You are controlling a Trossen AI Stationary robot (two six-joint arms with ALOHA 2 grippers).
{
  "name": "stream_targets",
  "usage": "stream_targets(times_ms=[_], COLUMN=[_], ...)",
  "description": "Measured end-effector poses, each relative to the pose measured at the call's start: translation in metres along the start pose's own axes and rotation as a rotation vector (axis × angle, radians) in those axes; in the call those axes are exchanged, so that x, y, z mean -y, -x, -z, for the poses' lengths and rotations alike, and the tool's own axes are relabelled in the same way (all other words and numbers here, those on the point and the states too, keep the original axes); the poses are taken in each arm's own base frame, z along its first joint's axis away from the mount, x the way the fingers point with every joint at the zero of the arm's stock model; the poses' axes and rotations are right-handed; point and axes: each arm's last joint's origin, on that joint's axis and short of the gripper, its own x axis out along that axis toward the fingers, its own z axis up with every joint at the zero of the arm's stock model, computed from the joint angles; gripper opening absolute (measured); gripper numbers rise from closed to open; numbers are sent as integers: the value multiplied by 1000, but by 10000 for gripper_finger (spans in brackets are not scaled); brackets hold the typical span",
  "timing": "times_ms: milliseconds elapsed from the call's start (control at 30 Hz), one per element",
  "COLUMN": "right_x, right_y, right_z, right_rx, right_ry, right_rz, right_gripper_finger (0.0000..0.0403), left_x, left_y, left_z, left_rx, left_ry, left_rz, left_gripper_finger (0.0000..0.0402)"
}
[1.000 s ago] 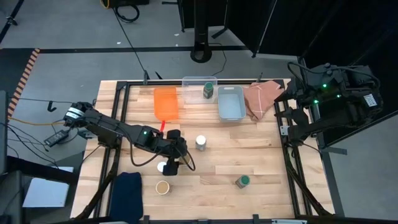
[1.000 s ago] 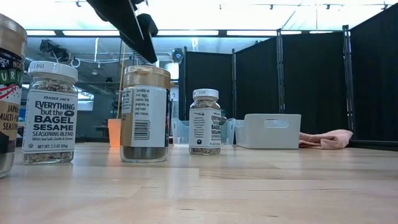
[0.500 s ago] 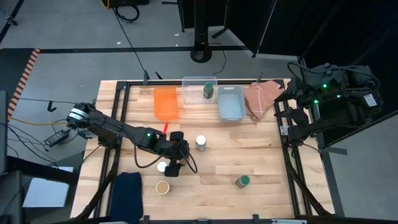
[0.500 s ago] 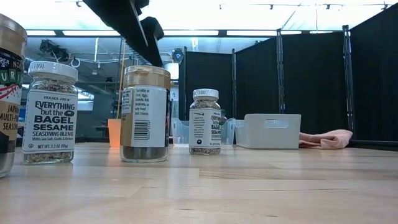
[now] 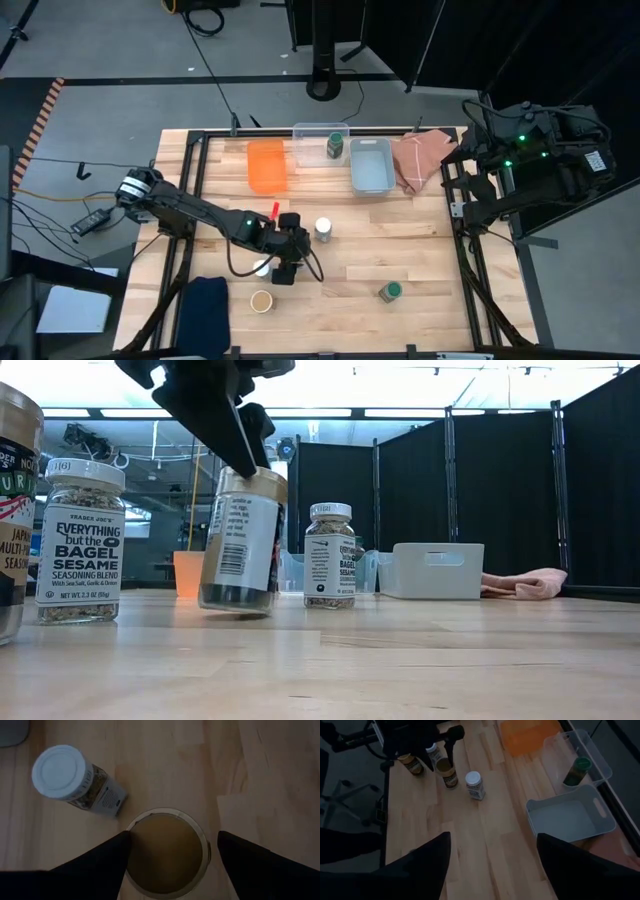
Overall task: Sort spices by type
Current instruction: Put the top gold seasoning bottle into the orange bin
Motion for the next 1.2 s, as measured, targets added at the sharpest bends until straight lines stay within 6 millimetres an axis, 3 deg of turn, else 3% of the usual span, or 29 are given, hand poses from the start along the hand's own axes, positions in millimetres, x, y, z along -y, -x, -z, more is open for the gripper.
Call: stream_targets(times_ms=[467,767,933,1200], right_x=[0,0,0,1], right_y=[0,0,0,0], right_z=[0,0,0,0], right_rx=[0,0,2,5], right_ry=[4,4,4,4], right_rz=[0,0,8,26], right_gripper_finger=[300,297,299,293], left_x=[-1,-1,-1,3], left_y=[8,7,7,-10], left_z=[-4,-3,-3,-1], left_rx=[-44,-65,-65,-116], left_ry=[-33,-60,-55,-60], left_rz=[-24,-15,-5,50], left_gripper_finger=[309,359,364,365])
